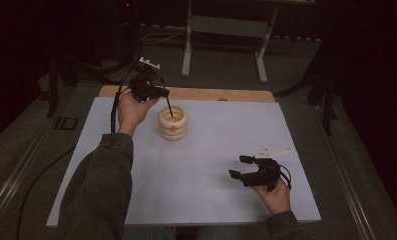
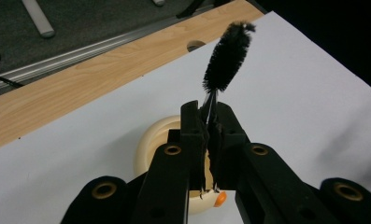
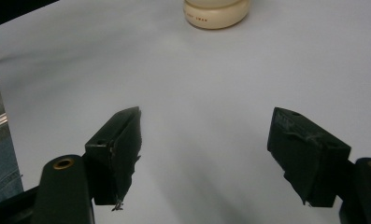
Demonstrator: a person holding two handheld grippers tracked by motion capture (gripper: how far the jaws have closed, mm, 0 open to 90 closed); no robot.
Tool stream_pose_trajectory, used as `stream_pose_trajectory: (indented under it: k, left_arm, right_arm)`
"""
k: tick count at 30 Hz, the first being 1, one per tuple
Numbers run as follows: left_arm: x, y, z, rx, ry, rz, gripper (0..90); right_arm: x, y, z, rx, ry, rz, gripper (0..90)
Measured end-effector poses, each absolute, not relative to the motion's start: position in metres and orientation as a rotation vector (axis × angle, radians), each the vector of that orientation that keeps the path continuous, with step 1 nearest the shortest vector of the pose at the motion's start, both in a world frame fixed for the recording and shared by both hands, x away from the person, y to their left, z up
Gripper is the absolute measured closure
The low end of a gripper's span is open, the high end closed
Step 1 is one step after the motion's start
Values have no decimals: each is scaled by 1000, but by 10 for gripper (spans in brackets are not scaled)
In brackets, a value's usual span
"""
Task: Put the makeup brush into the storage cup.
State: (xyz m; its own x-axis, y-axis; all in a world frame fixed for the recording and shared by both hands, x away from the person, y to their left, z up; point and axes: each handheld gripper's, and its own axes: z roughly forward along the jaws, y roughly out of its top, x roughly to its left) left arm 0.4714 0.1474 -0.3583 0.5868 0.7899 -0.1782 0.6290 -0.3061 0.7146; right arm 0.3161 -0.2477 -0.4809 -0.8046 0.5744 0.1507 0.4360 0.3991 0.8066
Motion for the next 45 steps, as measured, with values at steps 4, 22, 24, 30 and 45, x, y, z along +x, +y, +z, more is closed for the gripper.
stream_pose_trajectory:
  k: [4, 22, 24, 30, 45]
  left_arm:
    - [471, 147, -363, 2039, 1134, 262, 858]
    - [472, 145, -385, 2040, 1161, 240, 857]
    - [471, 146, -389, 2029, 1168, 230, 857]
    - [471, 145, -399, 2026, 1182, 218, 857]
    - [470, 144, -419, 2033, 1220, 192, 856]
  right_arm:
    - [316, -248, -481, 910, 2500, 1369, 258]
    - [316, -247, -481, 908, 2501, 1368, 258]
    - [316, -247, -481, 908, 2500, 1368, 258]
    - [316, -247, -482, 909, 2501, 1369, 258]
    - [317, -247, -482, 912, 2504, 1369, 258]
